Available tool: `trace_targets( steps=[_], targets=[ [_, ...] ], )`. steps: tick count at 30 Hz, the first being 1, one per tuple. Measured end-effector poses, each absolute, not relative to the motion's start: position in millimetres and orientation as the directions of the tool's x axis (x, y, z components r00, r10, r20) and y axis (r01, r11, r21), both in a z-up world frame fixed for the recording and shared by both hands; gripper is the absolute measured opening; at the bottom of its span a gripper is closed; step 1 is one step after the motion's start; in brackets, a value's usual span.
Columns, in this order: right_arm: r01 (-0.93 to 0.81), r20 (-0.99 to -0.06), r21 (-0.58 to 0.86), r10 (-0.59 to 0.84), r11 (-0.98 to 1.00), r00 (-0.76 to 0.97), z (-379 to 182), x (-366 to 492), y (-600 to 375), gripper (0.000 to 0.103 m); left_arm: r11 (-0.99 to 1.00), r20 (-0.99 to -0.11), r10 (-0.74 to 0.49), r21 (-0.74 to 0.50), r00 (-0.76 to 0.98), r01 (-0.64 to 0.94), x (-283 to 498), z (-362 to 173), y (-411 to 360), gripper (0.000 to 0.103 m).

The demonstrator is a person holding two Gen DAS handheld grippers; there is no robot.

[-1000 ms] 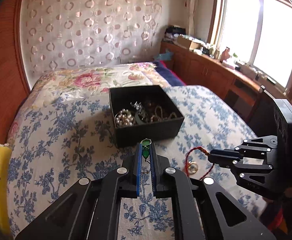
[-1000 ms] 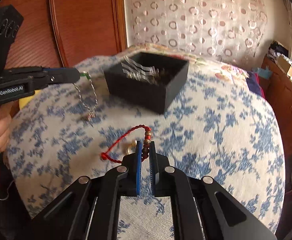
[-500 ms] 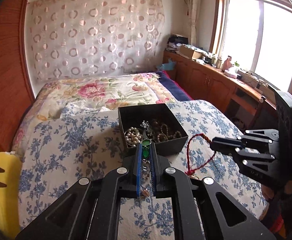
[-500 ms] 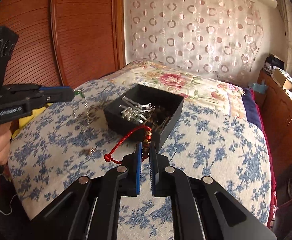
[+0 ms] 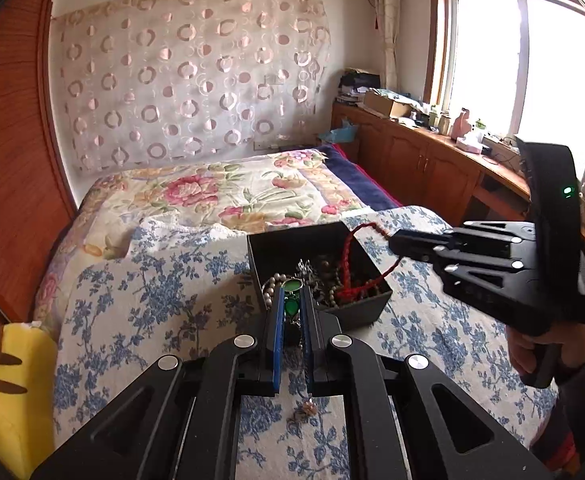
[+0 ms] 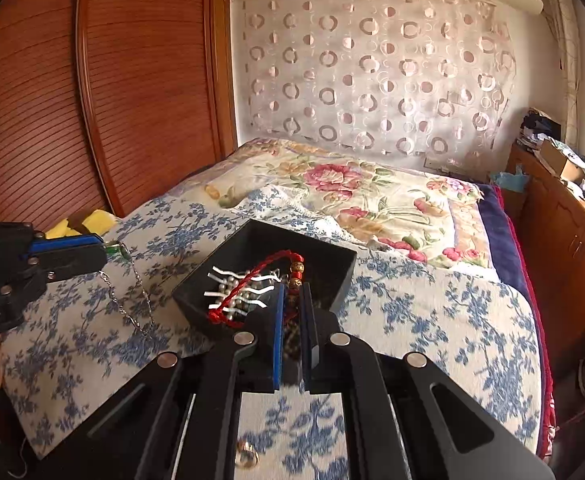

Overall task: Organize jewelry
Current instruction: 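Carry the chain and red bracelet into the black box and open both tools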

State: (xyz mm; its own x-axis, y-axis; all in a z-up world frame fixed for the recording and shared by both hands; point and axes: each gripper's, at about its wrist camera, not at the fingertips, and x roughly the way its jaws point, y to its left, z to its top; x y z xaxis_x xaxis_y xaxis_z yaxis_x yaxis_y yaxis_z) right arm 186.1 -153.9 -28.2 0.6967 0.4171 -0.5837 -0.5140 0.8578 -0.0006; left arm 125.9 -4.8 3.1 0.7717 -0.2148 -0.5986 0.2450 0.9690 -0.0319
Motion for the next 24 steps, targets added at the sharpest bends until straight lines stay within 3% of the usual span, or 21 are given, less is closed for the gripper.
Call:
trace_targets(
  steps=[10,24],
  targets=[
    [-0.518,-0.644,0.004,0.399,0.855,0.653,-50.0,213.2,-138.3,0.009,0.964,-0.594,-0.220,-0.010,0.774,0.266,154.4,16.3,-16.0,0.007],
    [-0.507,-0.637,0.012,0.397,0.862,0.661,-53.8,201.6,-161.2,0.015,0.961,-0.593,-0.201,0.036,0.780,0.275,194.5,27.1,-41.7,0.007]
  ],
)
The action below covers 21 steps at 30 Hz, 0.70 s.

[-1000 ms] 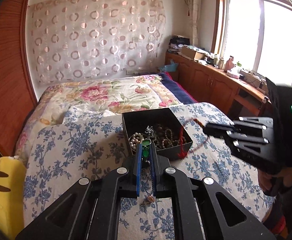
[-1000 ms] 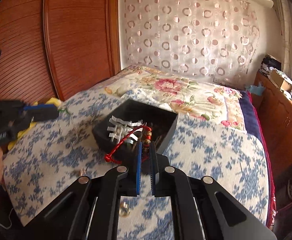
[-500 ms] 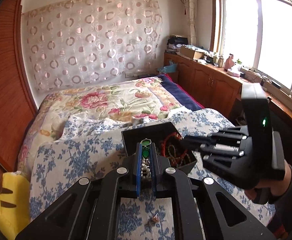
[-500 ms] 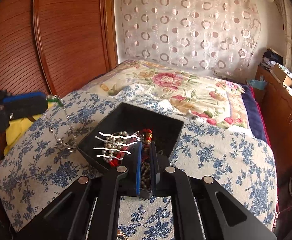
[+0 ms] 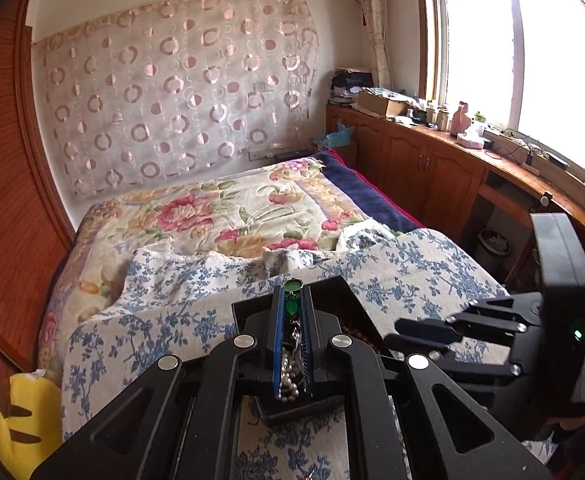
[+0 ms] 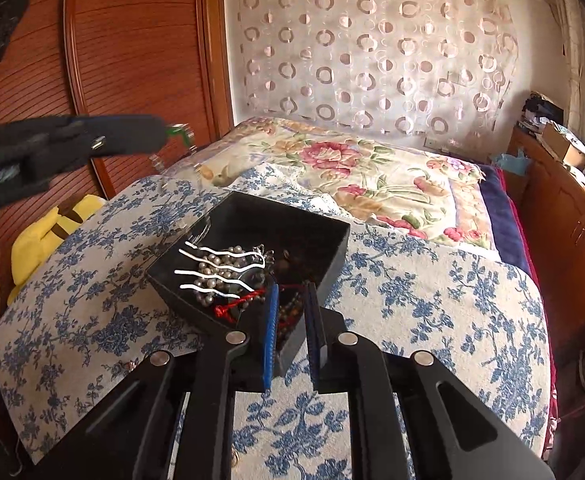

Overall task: Organize jewelry
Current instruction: 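Carry the chain and red bracelet into the black box and open both tools, then lower the right tool onto the gold ring while the left tool grasps the small charm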

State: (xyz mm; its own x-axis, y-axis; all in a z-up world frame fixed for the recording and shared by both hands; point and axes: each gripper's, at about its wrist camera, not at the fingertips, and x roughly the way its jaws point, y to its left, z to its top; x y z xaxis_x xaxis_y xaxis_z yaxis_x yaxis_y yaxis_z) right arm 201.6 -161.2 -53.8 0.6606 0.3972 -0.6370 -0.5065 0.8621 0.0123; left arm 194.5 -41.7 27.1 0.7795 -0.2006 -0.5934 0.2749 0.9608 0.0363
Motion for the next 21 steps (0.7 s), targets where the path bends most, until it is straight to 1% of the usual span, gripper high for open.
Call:
trace_targets(
  steps=[16,19,20,21],
  targets=[
    [-0.527,-0.652,0.026,0.414,0.849,0.635,-71.6,175.3,-175.1,0.015,0.970,-0.617,-0.150,0.060,0.772,0.236,224.3,15.7,-47.8,0.007],
    [-0.529,-0.654,0.030,0.417,0.848,0.632,-74.3,172.1,-176.7,0.015,0.970,-0.624,-0.154,0.051,0.766,0.237,223.4,11.8,-44.3,0.009],
    [-0.528,-0.653,0.032,0.418,0.848,0.632,-74.9,170.8,-177.3,0.015,0.971,-0.624,-0.155,0.049,0.766,0.236,221.2,10.6,-42.5,0.014],
    [-0.528,-0.652,0.035,0.420,0.848,0.631,-75.3,170.1,-178.1,0.015,0.971,-0.622,-0.156,0.046,0.767,0.235,219.0,10.0,-40.9,0.025]
  ],
)
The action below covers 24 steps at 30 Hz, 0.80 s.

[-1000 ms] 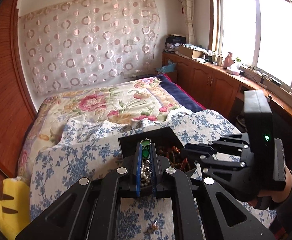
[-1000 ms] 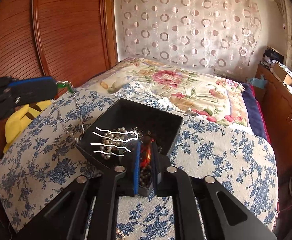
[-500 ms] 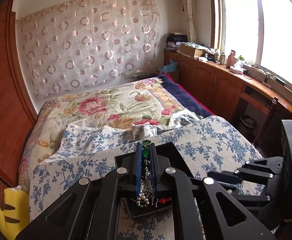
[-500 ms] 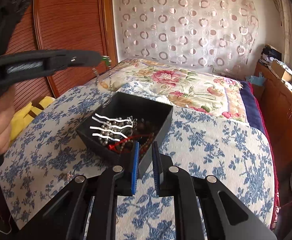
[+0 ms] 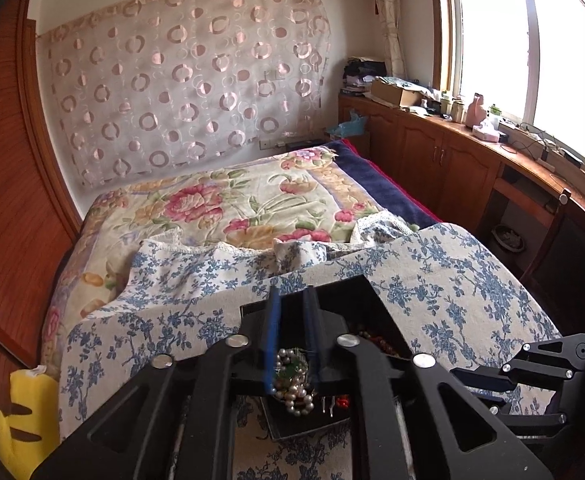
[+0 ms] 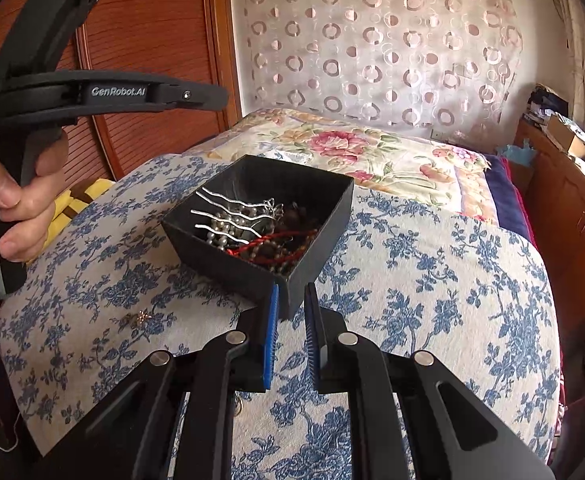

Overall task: Organize jewelry
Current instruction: 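Lower the right tool onto the gold ring while the left tool grasps the small charm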

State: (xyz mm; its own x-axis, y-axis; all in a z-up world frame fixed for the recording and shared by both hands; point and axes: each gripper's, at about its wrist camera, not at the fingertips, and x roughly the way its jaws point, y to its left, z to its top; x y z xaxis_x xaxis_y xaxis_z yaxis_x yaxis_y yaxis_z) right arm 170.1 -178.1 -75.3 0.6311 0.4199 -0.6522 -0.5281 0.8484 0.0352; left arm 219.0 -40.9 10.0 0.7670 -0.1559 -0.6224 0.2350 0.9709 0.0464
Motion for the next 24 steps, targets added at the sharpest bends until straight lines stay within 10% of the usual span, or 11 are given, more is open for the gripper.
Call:
trace_targets(
  steps=[24],
  targets=[
    [-0.594,-0.720,0.046,0.439,0.803,0.538,-113.0,129.2,-168.2,0.032,0.964,-0.663,-0.187,0.019,0.725,0.267,125.0,-44.9,-2.1,0.043]
  ],
)
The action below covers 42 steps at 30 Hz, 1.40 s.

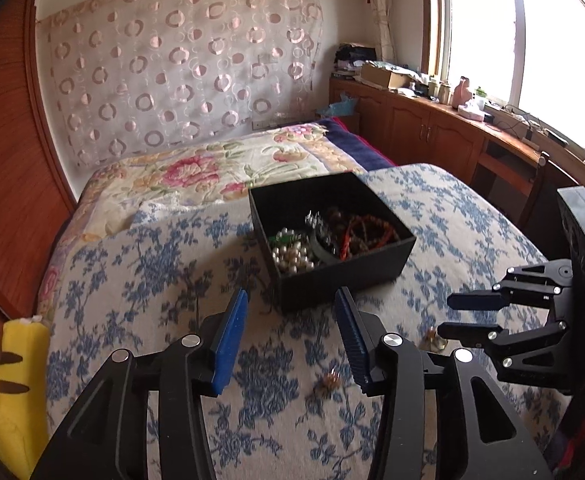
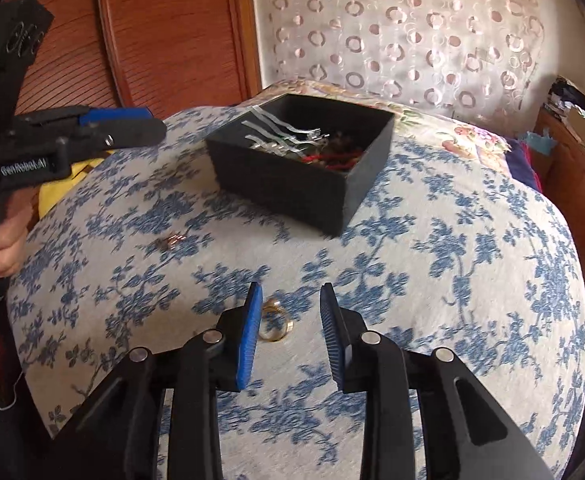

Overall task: Organize jewelry
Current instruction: 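Lower the right tool onto the gold ring while the left tool grasps the small charm, then carry the ring and charm into the black box and open both tools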

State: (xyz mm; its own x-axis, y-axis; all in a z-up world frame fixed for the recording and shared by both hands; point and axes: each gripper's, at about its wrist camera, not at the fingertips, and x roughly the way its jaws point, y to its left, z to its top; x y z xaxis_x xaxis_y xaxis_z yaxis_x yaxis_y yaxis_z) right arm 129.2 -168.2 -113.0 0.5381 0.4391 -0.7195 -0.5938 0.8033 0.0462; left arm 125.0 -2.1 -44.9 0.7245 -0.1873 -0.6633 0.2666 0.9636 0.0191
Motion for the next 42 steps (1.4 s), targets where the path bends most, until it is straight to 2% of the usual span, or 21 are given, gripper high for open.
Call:
trace_targets(
  steps=[10,12,14,22,33,42],
  targets=[
    [-0.624,-0.763,0.009,0.409,0.781,0.501,-126.2,124.3,-153.3,0.032,0.966,-0.734,-0.196,-0.031,0.651,0.256,111.0,-92.8,1.1,0.044],
    [-0.623,-0.764,0.000,0.403,0.782,0.505,-126.3,123.4,-153.7,0.030,0.965,-0.743,-0.196,-0.028,0.641,0.262,109.8,-97.7,-1.9,0.044],
    [-0.618,-0.764,-0.021,0.386,0.786,0.517,-126.5,123.0,-153.0,0.022,0.961,-0.749,-0.201,-0.027,0.631,0.274,109.0,-100.0,-5.7,0.044],
    [-0.609,-0.755,0.000,0.399,0.793,0.520,-121.9,125.5,-160.9,0.022,0.948,-0.761,-0.218,-0.017,0.611,0.317,113.8,-102.8,-19.9,0.044],
    [-0.598,-0.750,0.016,0.405,0.802,0.523,-118.8,126.1,-168.8,0.022,0.942,-0.778,-0.210,0.001,0.592,0.334,119.4,-111.7,-29.0,0.014],
    [-0.600,-0.737,0.011,0.412,0.800,0.536,-111.9,125.8,-165.6,0.022,0.948,-0.754,-0.216,-0.011,0.620,0.317,117.4,-100.9,-22.7,0.014]
  ],
)
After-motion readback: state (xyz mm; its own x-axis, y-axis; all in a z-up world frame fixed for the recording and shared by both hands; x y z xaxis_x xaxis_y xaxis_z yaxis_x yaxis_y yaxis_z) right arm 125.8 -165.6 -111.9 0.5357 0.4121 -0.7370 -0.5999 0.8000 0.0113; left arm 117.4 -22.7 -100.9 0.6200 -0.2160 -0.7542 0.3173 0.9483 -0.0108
